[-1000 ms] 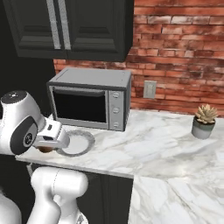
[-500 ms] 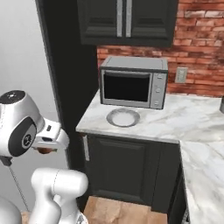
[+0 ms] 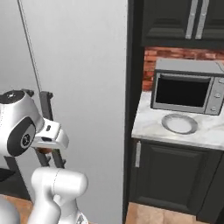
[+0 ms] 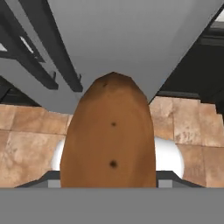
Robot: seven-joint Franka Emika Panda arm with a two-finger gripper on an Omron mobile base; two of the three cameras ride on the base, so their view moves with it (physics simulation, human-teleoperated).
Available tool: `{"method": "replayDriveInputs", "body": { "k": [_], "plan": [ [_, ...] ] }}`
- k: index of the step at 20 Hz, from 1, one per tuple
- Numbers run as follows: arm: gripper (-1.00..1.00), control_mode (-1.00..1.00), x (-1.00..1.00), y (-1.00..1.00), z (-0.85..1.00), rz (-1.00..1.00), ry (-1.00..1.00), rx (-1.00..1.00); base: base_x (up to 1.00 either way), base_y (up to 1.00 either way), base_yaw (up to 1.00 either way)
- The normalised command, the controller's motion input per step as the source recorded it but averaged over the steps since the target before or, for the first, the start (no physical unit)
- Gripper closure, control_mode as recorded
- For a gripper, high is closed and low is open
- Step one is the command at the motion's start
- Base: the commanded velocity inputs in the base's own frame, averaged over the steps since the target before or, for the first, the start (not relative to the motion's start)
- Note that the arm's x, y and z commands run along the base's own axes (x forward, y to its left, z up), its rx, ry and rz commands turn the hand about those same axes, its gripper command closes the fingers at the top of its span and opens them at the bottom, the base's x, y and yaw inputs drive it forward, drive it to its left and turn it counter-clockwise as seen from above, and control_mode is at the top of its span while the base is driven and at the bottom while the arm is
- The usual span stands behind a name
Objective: Place the potato on the rack of the oven.
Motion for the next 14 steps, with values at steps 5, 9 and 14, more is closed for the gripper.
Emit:
{"method": "replayDriveInputs", "body": {
  "k": [5, 9, 14],
  "plan": [
    [1.0, 1.0, 0.0, 0.0, 0.0, 0.0, 0.0, 0.0, 0.41, 0.93, 0.33],
    [1.0, 1.0, 0.0, 0.0, 0.0, 0.0, 0.0, 0.0, 0.56, 0.78, 0.4],
    [1.0, 1.0, 0.0, 0.0, 0.0, 0.0, 0.0, 0.0, 0.58, 0.5, 0.26]
  ]
}}
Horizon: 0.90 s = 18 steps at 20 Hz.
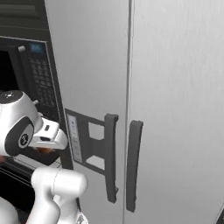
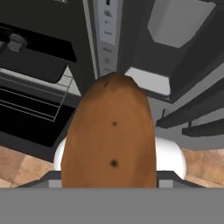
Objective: Place the potato on the rack of the oven.
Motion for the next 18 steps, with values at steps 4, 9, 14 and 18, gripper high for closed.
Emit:
{"method": "replayDriveInputs", "body": {
  "k": [4, 9, 14, 18],
  "plan": [
    [1.0, 1.0, 0.0, 0.0, 0.0, 0.0, 0.0, 0.0, 0.66, 0.07, 0.1],
    [1.0, 1.0, 0.0, 0.0, 0.0, 0.0, 0.0, 0.0, 0.6, 0.02, 0.05],
    [1.0, 1.0, 0.0, 0.0, 0.0, 0.0, 0.0, 0.0, 0.26, 0.1, 0.0],
    [1.0, 1.0, 0.0, 0.0, 0.0, 0.0, 0.0, 0.0, 0.0, 0.0, 0.0]
  ]
}}
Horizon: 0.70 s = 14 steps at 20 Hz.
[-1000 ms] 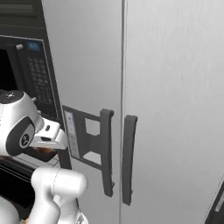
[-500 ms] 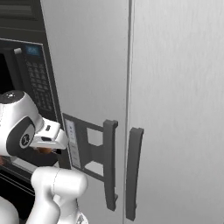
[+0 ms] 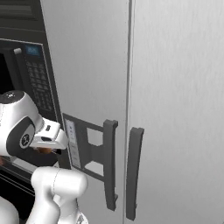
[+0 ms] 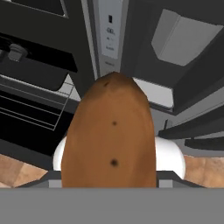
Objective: Place the potato on the rack of the oven.
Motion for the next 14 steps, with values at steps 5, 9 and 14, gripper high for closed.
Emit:
{"method": "replayDriveInputs", "body": {
  "k": [5, 9, 14],
  "plan": [
    [1.0, -1.0, 0.01, 0.56, -0.12, -0.01, -0.03, 0.0, 0.0, 0.06, 0.0],
    [1.0, -1.0, 0.04, 1.0, -0.31, -0.14, -0.13, -0.01, 0.0, 0.0, 0.0],
    [1.0, -1.0, 0.28, 1.0, -0.49, -0.14, -0.11, -0.08, 0.0, 0.0, 0.0]
  ]
}}
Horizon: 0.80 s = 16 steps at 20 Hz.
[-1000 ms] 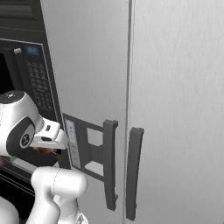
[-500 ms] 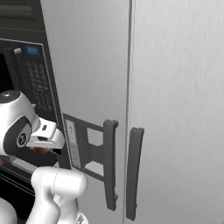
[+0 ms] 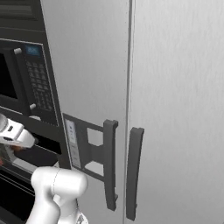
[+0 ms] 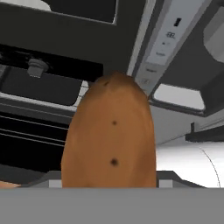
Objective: Place the potato on the rack of the oven.
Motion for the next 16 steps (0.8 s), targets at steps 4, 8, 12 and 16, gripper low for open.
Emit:
{"method": "replayDriveInputs", "body": {
  "k": [4, 8, 12, 16],
  "plan": [
    [1.0, -1.0, 0.34, 1.0, -0.71, -0.06, -0.08, -0.13, 0.0, 0.0, 0.0],
    [1.0, -1.0, 0.13, 1.0, -0.94, -0.04, -0.09, -0.03, 0.0, 0.0, 0.0],
    [1.0, -1.0, 0.3, 1.0, -1.0, -0.05, -0.11, -0.08, 0.0, 0.0, 0.0],
    [1.0, -1.0, 0.52, 1.0, -0.72, -0.04, -0.07, -0.08, 0.0, 0.0, 0.0]
  ]
}}
